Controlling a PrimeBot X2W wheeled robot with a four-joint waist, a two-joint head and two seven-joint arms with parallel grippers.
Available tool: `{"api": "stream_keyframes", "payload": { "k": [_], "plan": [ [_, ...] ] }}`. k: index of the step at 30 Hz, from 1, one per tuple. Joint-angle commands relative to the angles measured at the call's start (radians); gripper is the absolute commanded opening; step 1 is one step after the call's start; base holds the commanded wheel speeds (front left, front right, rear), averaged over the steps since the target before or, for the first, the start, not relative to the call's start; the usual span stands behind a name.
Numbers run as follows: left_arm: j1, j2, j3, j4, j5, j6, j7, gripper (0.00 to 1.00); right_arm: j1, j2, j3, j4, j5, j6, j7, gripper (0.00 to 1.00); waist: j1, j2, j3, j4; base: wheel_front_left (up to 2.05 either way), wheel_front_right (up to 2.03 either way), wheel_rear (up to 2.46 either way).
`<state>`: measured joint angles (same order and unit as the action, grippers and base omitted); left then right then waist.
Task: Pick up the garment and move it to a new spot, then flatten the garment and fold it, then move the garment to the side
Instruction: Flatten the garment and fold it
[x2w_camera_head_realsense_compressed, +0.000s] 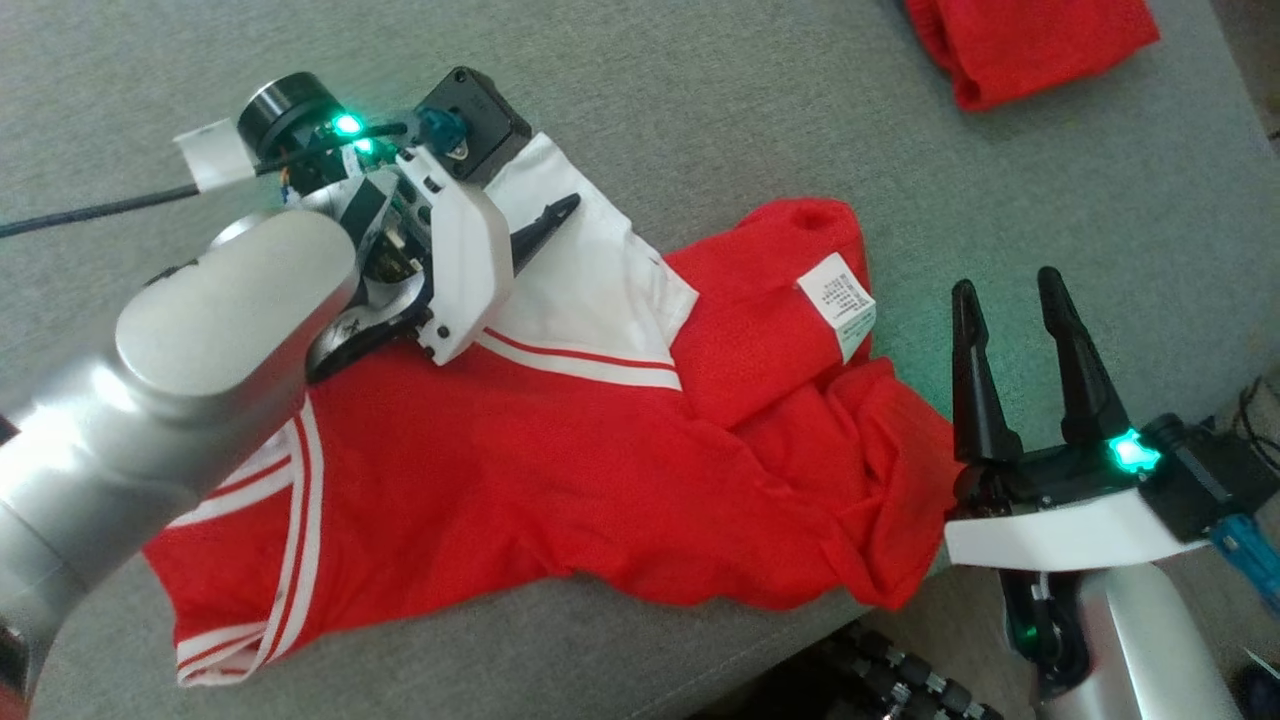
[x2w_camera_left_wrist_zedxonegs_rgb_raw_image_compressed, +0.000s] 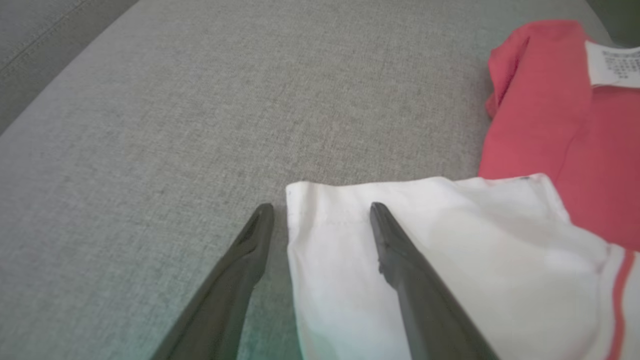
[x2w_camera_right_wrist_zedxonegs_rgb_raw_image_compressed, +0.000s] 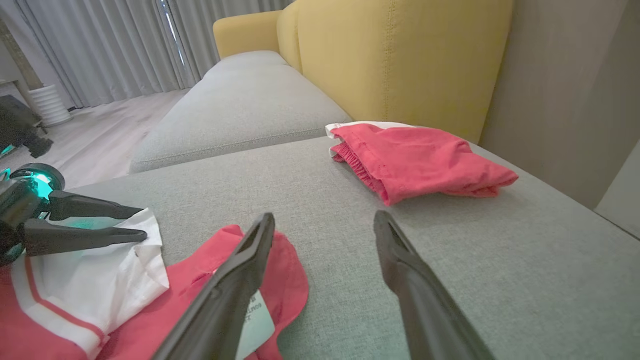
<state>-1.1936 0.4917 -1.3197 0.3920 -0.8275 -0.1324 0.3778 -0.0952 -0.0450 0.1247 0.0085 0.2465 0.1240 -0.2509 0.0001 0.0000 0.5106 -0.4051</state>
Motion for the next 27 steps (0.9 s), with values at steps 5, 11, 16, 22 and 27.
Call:
{"api": "stream_keyframes", "payload": {
  "k": [5,11,16,22,27],
  "plan": [
    [-0.041,0.024,0.040,-0.007,-0.013,0.002,0.037,0.00,-0.003,-0.005,0.016,-0.032,0.006,0.007,-0.011,1.00,-0.0001,0.0000,0.003,-0.014,0.00,0.00,0.00],
    [-0.036,0.031,0.040,-0.010,-0.064,0.002,0.065,0.00,0.007,-0.005,0.009,-0.034,-0.007,0.007,-0.011,1.00,-0.0001,0.0000,-0.015,0.004,0.00,0.00,0.00],
    [-0.045,0.033,0.039,-0.043,-0.076,0.002,-0.049,0.00,0.024,-0.005,0.004,-0.024,-0.033,0.007,-0.011,1.00,-0.0001,0.0000,-0.053,0.056,0.00,0.00,0.00],
    [-0.032,0.084,0.039,-0.073,-0.113,0.002,-0.230,0.00,0.058,-0.005,-0.037,0.024,-0.091,0.007,-0.011,1.00,-0.0001,0.0000,-0.126,0.157,0.00,0.00,0.00],
    [-0.005,0.140,0.039,-0.101,-0.177,0.002,-0.308,0.00,0.069,-0.005,-0.081,0.073,-0.128,0.007,-0.011,1.00,-0.0001,0.0000,-0.166,0.229,0.00,0.00,0.00]
  ]
}}
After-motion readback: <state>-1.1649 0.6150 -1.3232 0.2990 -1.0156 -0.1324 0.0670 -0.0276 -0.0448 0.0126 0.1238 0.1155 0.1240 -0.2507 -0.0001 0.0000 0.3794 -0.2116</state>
